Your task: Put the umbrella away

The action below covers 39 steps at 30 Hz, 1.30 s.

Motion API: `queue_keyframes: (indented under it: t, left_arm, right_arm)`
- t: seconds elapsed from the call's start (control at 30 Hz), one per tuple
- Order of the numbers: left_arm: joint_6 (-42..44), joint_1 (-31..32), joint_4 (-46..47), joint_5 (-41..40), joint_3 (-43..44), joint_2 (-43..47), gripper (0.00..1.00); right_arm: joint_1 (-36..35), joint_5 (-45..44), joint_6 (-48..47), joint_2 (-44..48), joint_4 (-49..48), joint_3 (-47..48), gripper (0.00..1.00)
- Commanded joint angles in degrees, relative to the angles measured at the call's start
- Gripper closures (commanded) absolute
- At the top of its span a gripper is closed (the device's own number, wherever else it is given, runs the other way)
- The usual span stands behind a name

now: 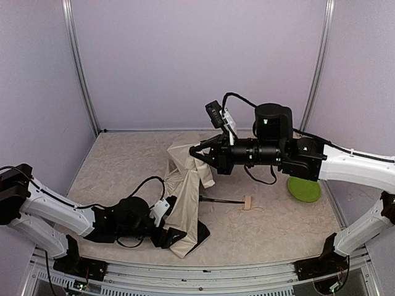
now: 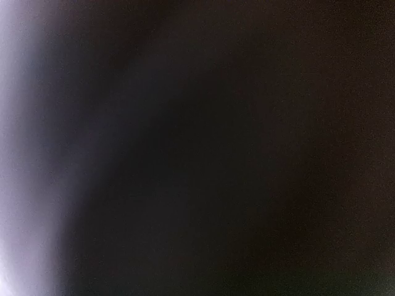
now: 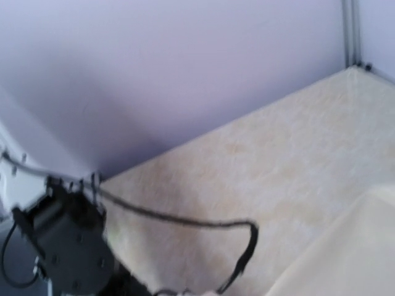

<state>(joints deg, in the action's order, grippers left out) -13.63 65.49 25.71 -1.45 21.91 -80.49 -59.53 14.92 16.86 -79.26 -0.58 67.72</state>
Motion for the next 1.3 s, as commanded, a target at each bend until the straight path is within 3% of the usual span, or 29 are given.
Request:
queue_keyframes:
  t: [0.0, 0.23, 0.4, 0.53, 0.67, 0.9, 1.07, 1.27]
  left_arm:
    - [2.8, 0.4, 1.0, -1.6, 3.8, -2.0, 0.26]
    - [3.9, 0.3, 1.3, -2.3, 3.7, 0.7, 0.18]
    - [4.4, -2.2, 2.5, -4.9, 4.5, -5.3, 0.18]
    - [1.5, -8.0, 2.7, -5.4, 6.0, -10.6, 0.17]
    - [-0.4, -11.8, 4.9, -2.2, 5.1, -10.2, 0.12]
    - [-1.6, -13.0, 5.0, 2.1, 2.1, -4.4, 0.02]
    - [-3.4, -14.2, 1.3, 3.6, -1.0, 2.9, 0.01]
    - [-11.8, -14.7, -7.3, 0.2, -2.8, 13.9, 0.01]
  right_arm:
    - [2.2, -0.4, -1.5, 2.2, 4.2, 5.9, 1.00]
    - [2.1, 4.5, -1.6, 1.6, 6.6, 6.0, 1.00]
    - [1.3, 9.8, 1.5, -1.0, 4.4, 3.7, 1.00]
    - [-3.7, 12.6, 0.4, -3.9, 4.4, 3.6, 1.00]
    - [-9.2, 14.3, 0.2, -7.7, 3.5, 1.8, 1.00]
    - [-13.7, 16.9, 6.3, -16.1, -3.4, -5.3, 1.00]
    - [-15.9, 14.4, 8.8, -21.3, -4.7, -8.1, 1.00]
    - [-16.1, 13.5, 14.7, -23.4, -17.2, -14.3, 1.00]
